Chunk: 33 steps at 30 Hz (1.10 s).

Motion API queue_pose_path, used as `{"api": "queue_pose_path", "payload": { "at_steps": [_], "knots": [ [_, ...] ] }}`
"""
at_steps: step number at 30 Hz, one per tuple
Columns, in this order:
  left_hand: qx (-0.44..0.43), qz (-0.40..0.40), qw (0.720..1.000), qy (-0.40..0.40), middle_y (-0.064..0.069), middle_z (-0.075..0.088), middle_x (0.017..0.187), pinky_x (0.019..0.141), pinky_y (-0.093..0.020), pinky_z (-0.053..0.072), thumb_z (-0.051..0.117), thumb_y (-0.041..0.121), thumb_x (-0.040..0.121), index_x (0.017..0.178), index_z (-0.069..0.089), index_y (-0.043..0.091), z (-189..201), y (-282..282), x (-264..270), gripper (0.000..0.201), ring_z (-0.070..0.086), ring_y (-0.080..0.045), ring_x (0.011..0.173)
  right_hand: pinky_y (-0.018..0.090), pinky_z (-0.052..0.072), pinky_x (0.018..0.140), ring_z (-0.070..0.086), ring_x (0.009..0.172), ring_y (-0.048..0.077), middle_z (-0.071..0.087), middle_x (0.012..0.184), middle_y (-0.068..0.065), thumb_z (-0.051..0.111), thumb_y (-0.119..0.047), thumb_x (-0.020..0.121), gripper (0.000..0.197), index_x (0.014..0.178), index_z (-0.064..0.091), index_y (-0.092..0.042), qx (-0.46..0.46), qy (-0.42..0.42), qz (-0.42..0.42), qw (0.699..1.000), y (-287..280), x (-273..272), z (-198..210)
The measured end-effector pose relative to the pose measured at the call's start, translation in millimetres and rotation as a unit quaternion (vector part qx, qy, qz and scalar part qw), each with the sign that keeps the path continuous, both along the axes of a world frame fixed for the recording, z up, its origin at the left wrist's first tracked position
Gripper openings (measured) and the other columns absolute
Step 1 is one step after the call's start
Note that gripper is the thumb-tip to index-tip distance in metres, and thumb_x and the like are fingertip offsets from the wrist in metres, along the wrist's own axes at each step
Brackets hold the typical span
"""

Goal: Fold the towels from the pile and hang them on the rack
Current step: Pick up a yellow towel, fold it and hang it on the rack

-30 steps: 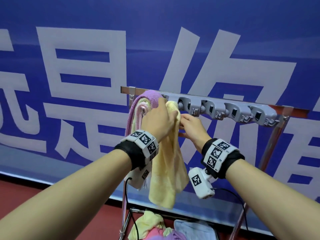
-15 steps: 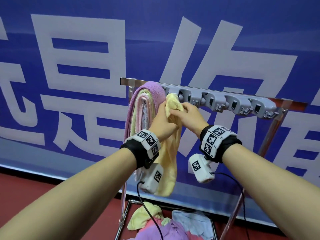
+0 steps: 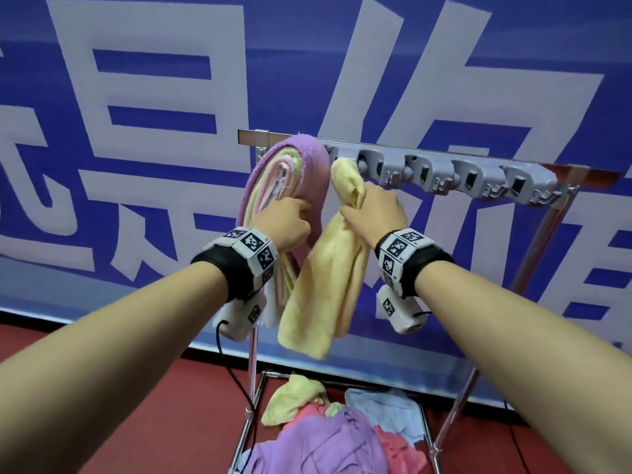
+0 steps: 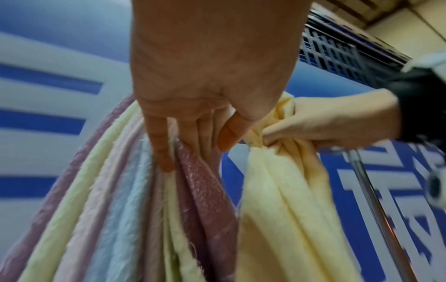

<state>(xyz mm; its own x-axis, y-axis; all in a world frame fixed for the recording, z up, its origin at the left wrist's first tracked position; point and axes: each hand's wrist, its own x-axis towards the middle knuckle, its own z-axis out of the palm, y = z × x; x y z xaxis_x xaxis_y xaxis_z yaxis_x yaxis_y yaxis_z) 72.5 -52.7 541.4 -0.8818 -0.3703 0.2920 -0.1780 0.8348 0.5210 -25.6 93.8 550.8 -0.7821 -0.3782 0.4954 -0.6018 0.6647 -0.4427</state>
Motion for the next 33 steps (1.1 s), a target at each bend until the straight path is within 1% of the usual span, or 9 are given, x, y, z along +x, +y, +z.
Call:
{"api": "queue_pose_path", "payload": {
  "at_steps": [5,8,11,15,17,21,24,29,33],
  "knots": [
    [-0.243,0.077,0.965,-0.061,-0.005,0.067,0.105,0.068,-0.035,0.041,0.053,0.020,0.081,0.108,0.065,0.022,4,15,7,0.029,0.064,-0.030,0.094,0.039,0.040,0.074,0.063,0.108,0.043,0.067,0.115,0.018,0.061,-0.026,0.096,0.031,0.120,0.054,-0.009,0.102,0.114,-0.061,0.986,10,-4,9],
    [-0.279,0.072,0.955,-0.075,-0.003,0.067,0.104,0.066,-0.034,0.037,0.053,0.020,0.084,0.107,0.066,0.021,0,20,3,0.026,0.064,-0.028,0.093,0.039,0.040,0.072,0.065,0.106,0.041,0.068,0.112,0.016,0.062,-0.026,0.097,0.032,0.121,0.051,-0.009,0.136,0.137,-0.074,0.978,9,-4,8],
    [-0.330,-0.010,0.937,-0.114,-0.004,0.059,0.119,0.073,-0.037,0.043,0.047,0.028,0.097,0.123,0.064,0.029,-12,23,-3,0.031,0.058,-0.026,0.112,0.039,0.041,0.069,0.067,0.103,0.039,0.069,0.110,0.014,0.064,-0.026,0.096,0.036,0.123,0.048,-0.009,0.154,0.150,-0.070,0.974,6,-1,2],
    [-0.208,-0.071,0.974,-0.056,-0.007,0.060,0.118,0.092,-0.043,0.050,0.049,0.025,0.093,0.118,0.063,0.020,-22,32,-9,0.029,0.057,-0.028,0.117,0.040,0.042,0.072,0.064,0.104,0.043,0.067,0.112,0.019,0.062,-0.031,0.093,0.039,0.121,0.046,-0.008,0.112,0.076,-0.006,0.991,5,0,-5],
    [-0.094,-0.059,0.992,0.060,-0.011,0.068,0.105,0.086,-0.041,0.052,0.057,0.024,0.088,0.105,0.061,0.011,-21,38,-11,0.022,0.064,-0.033,0.102,0.041,0.045,0.081,0.062,0.108,0.041,0.066,0.116,0.019,0.061,-0.038,0.092,0.040,0.119,0.048,-0.012,0.041,-0.010,0.048,0.998,5,-3,-9],
    [0.067,0.000,0.976,0.205,-0.002,0.065,0.089,0.075,-0.041,0.054,0.071,0.037,0.078,0.103,0.041,0.016,-17,48,-11,0.045,0.065,-0.028,0.084,0.033,0.047,0.086,0.064,0.110,0.020,0.068,0.118,0.001,0.063,-0.051,0.093,0.048,0.128,0.056,-0.020,-0.104,-0.130,0.134,0.977,11,-11,-18],
    [0.012,0.022,0.978,0.207,-0.003,0.065,0.093,0.076,-0.045,0.054,0.072,0.045,0.080,0.109,0.037,0.020,-18,47,-10,0.052,0.064,-0.032,0.086,0.030,0.051,0.092,0.066,0.106,0.011,0.071,0.112,-0.007,0.066,-0.039,0.094,0.038,0.128,0.062,-0.024,-0.125,-0.117,0.174,0.970,23,-17,-20],
    [-0.070,0.037,0.975,0.208,-0.010,0.068,0.095,0.075,-0.046,0.049,0.057,0.028,0.091,0.108,0.047,0.016,-17,31,-6,0.024,0.063,-0.038,0.089,0.031,0.045,0.069,0.063,0.079,0.019,0.069,0.079,0.000,0.061,-0.019,0.088,0.007,0.091,0.068,-0.018,-0.052,-0.024,0.149,0.987,35,-21,-18],
    [-0.072,0.060,0.969,0.230,-0.007,0.066,0.083,0.068,-0.041,0.046,0.056,0.028,0.087,0.094,0.054,0.016,-12,31,-3,0.013,0.059,-0.035,0.080,0.032,0.052,0.079,0.064,0.088,0.011,0.072,0.093,-0.008,0.064,-0.044,0.090,0.024,0.103,0.068,-0.025,-0.083,-0.025,0.145,0.986,31,-10,-15]
  ]
}}
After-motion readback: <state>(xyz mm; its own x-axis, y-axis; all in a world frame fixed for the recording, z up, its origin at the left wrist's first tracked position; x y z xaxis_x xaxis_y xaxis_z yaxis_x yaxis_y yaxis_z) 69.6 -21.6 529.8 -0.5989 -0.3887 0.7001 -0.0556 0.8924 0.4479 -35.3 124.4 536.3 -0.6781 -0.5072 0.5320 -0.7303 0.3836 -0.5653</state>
